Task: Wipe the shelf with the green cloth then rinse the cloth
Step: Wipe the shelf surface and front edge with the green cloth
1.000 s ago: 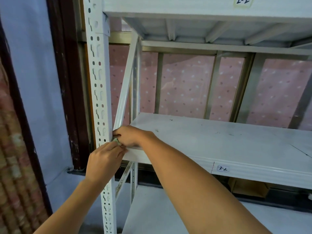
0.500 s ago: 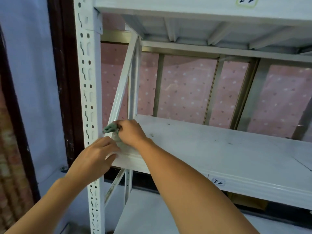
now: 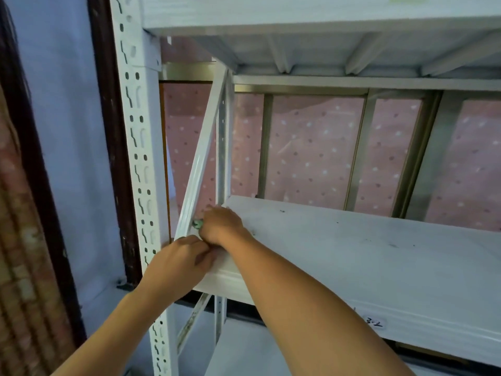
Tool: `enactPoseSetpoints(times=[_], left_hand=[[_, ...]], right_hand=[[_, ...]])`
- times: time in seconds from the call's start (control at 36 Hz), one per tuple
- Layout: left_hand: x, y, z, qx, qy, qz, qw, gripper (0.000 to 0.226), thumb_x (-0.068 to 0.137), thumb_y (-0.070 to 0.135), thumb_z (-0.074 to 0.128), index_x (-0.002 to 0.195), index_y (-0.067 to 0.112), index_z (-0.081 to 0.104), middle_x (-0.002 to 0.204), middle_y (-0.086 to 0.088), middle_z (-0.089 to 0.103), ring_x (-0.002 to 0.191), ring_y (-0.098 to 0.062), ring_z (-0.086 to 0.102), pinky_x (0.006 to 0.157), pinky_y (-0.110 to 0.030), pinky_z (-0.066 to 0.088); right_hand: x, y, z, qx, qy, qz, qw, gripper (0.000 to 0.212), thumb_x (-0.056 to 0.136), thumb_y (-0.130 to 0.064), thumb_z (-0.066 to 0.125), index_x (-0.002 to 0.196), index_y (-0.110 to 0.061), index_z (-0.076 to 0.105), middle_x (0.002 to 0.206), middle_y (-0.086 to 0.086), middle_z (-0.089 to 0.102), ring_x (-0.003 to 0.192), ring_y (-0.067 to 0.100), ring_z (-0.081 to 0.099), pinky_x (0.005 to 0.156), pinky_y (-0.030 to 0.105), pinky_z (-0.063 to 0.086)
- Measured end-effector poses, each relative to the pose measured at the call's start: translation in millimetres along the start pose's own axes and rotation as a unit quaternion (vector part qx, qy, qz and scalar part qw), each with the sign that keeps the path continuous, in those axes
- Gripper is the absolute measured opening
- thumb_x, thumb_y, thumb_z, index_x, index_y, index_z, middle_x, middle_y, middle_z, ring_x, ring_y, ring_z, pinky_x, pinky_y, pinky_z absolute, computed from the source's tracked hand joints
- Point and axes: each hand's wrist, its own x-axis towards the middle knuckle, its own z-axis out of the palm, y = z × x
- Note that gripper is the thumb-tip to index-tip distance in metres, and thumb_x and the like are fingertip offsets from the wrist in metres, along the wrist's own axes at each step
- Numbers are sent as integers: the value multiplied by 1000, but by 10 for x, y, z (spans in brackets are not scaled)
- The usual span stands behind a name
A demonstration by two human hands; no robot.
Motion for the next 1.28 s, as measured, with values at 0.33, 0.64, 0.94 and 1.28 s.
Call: enactPoseSetpoints(times=[0.33, 0.64, 0.94, 1.28], left_hand=[[26, -32, 25, -6, 41, 18, 999, 41, 85, 41, 45, 54, 18, 61, 50, 4, 51, 43, -17, 44, 48, -27, 33], [-75, -42, 30, -26, 72, 57, 995, 18, 87, 15, 61, 71, 14, 68, 66, 1, 61, 56, -19, 57, 50, -35, 50], [-169, 12, 19, -7, 116, 77, 990, 23, 89, 22, 56, 71, 14, 67, 70, 3, 59, 63, -20, 56, 54, -32, 47], [-157, 388, 143, -46, 30, 155, 986, 40, 75, 55, 72, 93, 20, 79, 94, 7, 72, 79, -18, 67, 69, -30, 55]], right_hand=[[329, -109, 252, -25, -109, 28, 993, 61, 106, -42, 23, 155, -7, 29, 163, 16, 26, 150, 35, 23, 121, 54, 18], [326, -62, 264, -26, -126, 41, 991, 66, 106, -45, 14, 162, -13, 2, 170, 3, -3, 157, 25, -3, 125, 50, -2], [176, 139, 172, -21, -125, 59, 990, 63, 107, -42, 12, 162, -16, -2, 170, -1, -7, 157, 23, -4, 125, 47, -5], [-53, 723, 72, -30, -121, 107, 986, 63, 106, -46, 11, 163, -22, -3, 170, -5, -10, 157, 20, -4, 125, 47, -7]])
